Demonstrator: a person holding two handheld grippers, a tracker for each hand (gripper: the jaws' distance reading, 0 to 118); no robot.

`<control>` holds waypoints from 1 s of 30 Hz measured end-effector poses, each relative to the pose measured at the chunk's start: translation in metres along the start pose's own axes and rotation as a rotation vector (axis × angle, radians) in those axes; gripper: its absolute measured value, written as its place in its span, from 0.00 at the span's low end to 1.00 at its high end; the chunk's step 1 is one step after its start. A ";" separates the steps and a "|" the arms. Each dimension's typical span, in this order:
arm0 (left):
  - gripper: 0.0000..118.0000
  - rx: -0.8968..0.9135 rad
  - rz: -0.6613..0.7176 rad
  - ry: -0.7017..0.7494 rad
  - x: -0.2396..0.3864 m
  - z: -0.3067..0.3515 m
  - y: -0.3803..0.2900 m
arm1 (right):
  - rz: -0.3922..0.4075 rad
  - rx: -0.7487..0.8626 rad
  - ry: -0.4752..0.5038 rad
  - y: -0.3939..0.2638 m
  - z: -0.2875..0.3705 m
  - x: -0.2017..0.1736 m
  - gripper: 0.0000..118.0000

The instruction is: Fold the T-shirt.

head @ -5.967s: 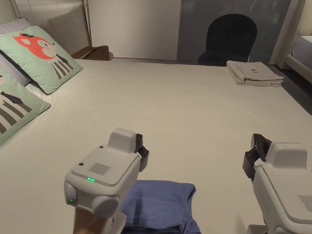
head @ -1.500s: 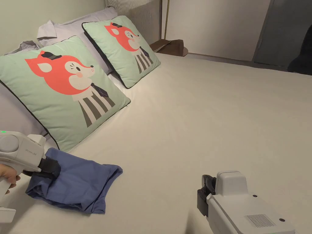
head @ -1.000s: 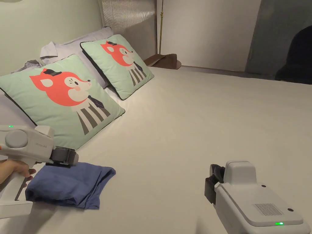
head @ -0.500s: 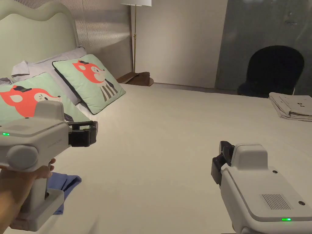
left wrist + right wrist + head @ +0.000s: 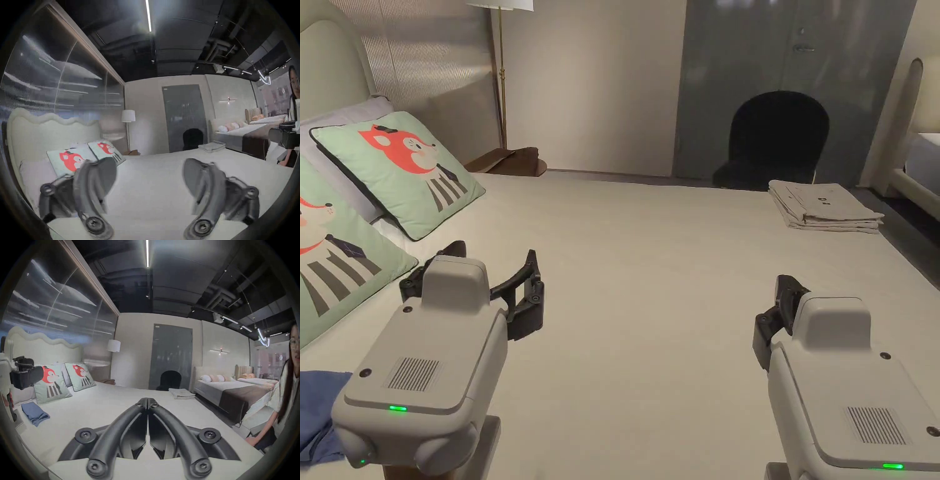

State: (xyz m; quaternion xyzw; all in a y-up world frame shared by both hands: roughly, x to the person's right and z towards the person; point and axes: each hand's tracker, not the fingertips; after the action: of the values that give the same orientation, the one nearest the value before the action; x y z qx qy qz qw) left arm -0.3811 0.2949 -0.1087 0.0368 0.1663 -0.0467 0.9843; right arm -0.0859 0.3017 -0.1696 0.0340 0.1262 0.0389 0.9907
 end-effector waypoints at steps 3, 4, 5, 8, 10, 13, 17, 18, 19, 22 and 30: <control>0.08 -0.006 0.019 -0.030 0.011 -0.001 -0.006 | -0.002 -0.002 -0.016 -0.005 0.002 0.006 0.00; 0.00 -0.011 0.019 -0.033 0.013 -0.002 -0.009 | -0.002 -0.004 -0.021 -0.005 0.003 0.007 0.00; 0.00 -0.010 0.018 -0.037 0.015 -0.002 -0.009 | 0.000 -0.004 -0.024 -0.005 0.004 0.008 0.00; 0.00 -0.040 0.018 -0.060 0.017 -0.006 -0.013 | -0.003 -0.006 -0.031 -0.006 0.004 0.010 0.00; 0.00 -0.048 0.031 -0.069 0.018 -0.005 -0.015 | -0.007 -0.006 -0.033 -0.005 0.005 0.011 0.00; 0.00 -0.047 0.044 -0.068 0.018 -0.004 -0.019 | -0.008 -0.002 -0.035 -0.004 0.006 0.010 0.00; 0.00 -0.059 0.067 -0.067 0.016 -0.006 -0.020 | -0.008 -0.002 -0.036 -0.003 0.006 0.010 0.00; 0.00 -0.058 0.074 -0.065 0.016 -0.006 -0.020 | -0.005 -0.002 -0.038 -0.003 0.006 0.009 0.00; 0.00 -0.058 0.076 -0.065 0.015 -0.006 -0.020 | -0.002 -0.002 -0.040 -0.003 0.006 0.009 0.00; 0.00 -0.058 0.082 -0.068 0.014 -0.004 -0.021 | -0.003 -0.005 -0.042 -0.002 0.006 0.009 0.00; 0.00 -0.064 0.082 -0.070 0.012 -0.003 -0.023 | -0.003 -0.006 -0.039 -0.002 0.007 0.008 0.00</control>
State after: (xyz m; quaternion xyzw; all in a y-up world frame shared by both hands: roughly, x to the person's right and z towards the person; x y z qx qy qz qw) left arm -0.3733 0.2716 -0.1169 0.0103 0.1317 -0.0023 0.9912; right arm -0.0764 0.2997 -0.1649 0.0318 0.1066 0.0372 0.9931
